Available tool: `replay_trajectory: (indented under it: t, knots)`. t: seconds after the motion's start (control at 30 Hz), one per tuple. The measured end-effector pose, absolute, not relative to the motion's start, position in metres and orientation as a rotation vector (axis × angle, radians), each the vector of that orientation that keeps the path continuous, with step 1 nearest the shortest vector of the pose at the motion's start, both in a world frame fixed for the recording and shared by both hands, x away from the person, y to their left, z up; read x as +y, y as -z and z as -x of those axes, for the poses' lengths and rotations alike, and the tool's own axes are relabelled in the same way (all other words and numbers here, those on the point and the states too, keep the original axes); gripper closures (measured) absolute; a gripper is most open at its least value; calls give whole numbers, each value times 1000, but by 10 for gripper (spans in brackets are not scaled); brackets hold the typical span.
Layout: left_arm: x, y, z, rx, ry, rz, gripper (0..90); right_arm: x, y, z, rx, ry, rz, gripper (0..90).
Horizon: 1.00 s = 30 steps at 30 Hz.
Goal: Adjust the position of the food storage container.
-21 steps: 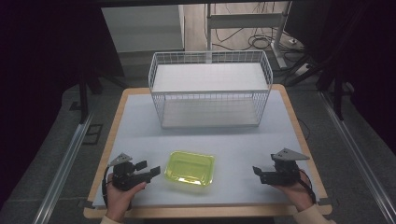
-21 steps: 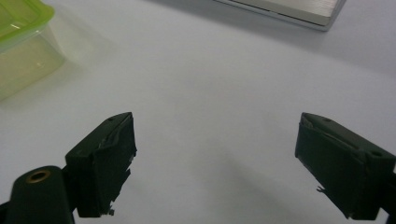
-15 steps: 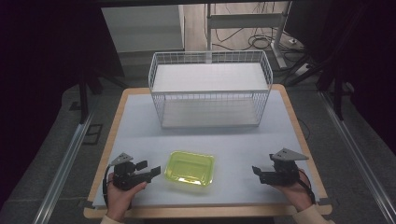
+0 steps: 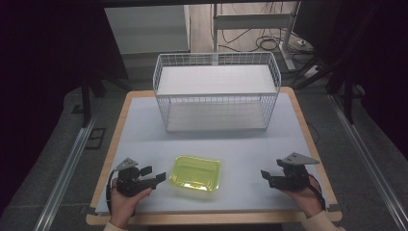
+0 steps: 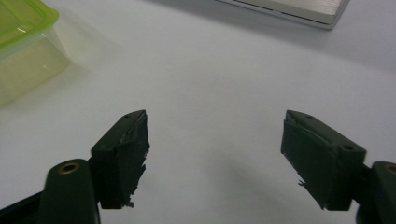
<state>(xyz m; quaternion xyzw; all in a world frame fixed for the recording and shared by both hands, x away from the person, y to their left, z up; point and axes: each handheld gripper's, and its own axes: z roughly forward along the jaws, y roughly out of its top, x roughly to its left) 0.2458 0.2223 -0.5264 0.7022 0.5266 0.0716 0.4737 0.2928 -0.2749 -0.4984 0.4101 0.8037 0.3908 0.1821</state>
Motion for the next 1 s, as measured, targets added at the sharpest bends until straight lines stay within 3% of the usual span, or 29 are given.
replay_trajectory:
  t: [0.13,0.27,0.53,0.77,1.0]
  knots:
    - [222,527,-246,1286,-174,-1725,241,-274,497,-291,2286,-1112,-1149,328]
    - [222,527,-246,1289,-174,-1722,241,-270,495,-289,2336,-1099,-1107,580]
    - [222,527,-247,1285,-175,-1728,241,-261,486,-284,2414,-1136,-1036,895]
    - [221,528,-247,1290,-178,-1728,241,-240,478,-281,2479,-1204,-987,897]
    - [221,528,-246,1283,-174,-1732,241,-193,464,-273,2559,-1255,-834,896]
